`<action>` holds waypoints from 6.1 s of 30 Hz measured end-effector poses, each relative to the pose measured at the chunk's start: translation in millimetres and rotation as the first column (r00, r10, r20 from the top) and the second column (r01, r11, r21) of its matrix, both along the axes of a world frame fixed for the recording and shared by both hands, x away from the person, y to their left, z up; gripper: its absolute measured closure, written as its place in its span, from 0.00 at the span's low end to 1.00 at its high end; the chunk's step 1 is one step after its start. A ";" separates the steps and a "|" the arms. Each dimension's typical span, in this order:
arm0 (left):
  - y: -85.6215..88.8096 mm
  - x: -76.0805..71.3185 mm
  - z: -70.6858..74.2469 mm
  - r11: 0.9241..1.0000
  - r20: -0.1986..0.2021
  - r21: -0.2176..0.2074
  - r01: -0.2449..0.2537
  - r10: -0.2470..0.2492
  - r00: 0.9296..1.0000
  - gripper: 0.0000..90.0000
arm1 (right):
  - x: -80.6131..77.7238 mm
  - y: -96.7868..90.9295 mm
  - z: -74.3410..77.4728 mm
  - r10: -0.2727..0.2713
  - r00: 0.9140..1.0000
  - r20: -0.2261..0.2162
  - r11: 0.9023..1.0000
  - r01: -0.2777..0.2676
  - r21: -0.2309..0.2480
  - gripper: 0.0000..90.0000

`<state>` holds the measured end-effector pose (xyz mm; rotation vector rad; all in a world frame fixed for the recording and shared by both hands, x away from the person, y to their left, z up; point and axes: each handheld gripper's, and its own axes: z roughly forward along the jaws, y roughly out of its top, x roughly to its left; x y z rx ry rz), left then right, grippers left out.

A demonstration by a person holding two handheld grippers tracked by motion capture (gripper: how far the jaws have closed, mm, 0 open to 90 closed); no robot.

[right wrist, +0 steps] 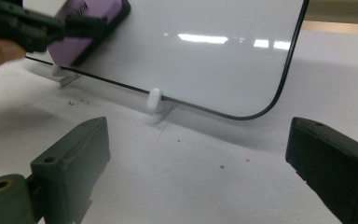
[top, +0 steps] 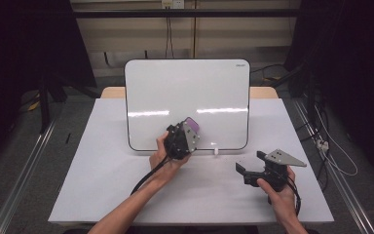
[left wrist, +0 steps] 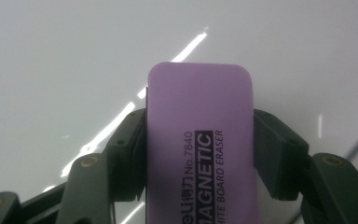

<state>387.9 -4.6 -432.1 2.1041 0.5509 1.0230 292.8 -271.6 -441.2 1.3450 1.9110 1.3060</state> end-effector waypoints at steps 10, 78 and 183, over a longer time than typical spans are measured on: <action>2.7 0.2 -0.4 1.000 -0.020 0.005 0.014 -0.014 1.000 0.46 | 0.1 -0.5 -1.1 0.006 1.000 -0.001 1.000 -0.006 -0.002 0.06; 102.0 -15.7 70.0 0.791 -0.228 -0.611 -0.010 -0.164 0.960 0.46 | 6.7 69.3 10.1 0.178 0.983 0.041 0.979 -0.181 0.091 0.07; 118.6 -29.8 46.7 0.895 -0.325 -0.441 -0.063 -0.094 0.941 0.08 | 25.4 80.9 16.7 0.093 0.985 0.148 0.971 -0.123 0.206 0.71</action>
